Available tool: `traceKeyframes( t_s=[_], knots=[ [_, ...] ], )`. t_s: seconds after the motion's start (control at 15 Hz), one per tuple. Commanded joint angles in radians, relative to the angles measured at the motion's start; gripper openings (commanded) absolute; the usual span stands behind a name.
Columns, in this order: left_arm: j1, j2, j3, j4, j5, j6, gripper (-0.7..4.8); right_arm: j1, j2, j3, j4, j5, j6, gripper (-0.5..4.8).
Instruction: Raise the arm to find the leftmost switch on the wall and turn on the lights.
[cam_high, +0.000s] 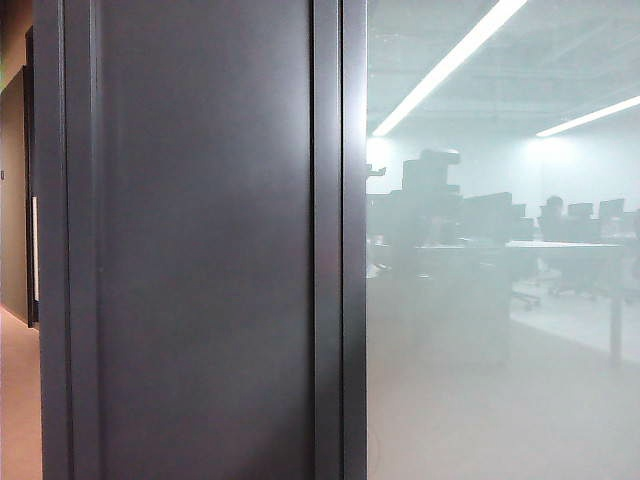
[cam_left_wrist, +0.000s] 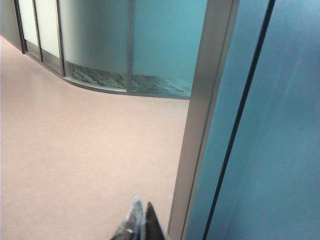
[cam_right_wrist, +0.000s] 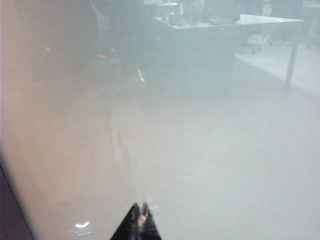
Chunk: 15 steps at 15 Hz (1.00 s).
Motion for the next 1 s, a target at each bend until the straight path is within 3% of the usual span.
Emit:
traceKeyframes(
  t_s=[0.07, 0.53, 0.67, 0.73, 1.0],
  knots=[
    [0.001, -0.001, 0.002, 0.010, 0.002, 0.003, -0.05, 0.000, -0.002, 0.001, 0.011, 0.000, 0.001, -0.01],
    [0.001, -0.001, 0.002, 0.000, 0.001, -0.001, -0.05, 0.000, -0.002, 0.001, 0.028, 0.000, 0.001, -0.01],
    [0.001, -0.001, 0.003, 0.016, 0.005, -0.080, -0.05, 0.000, -0.002, 0.001, 0.081, 0.000, 0.001, -0.01],
    [0.001, -0.001, 0.004, 0.066, 0.029, -0.130, -0.05, 0.000, -0.002, 0.002, 0.143, 0.000, 0.002, -0.01],
    [0.001, -0.001, 0.079, 0.340, 0.142, -0.135, -0.06, 0.000, -0.002, 0.082, 0.312, 0.001, 0.126, -0.01]
  ],
)
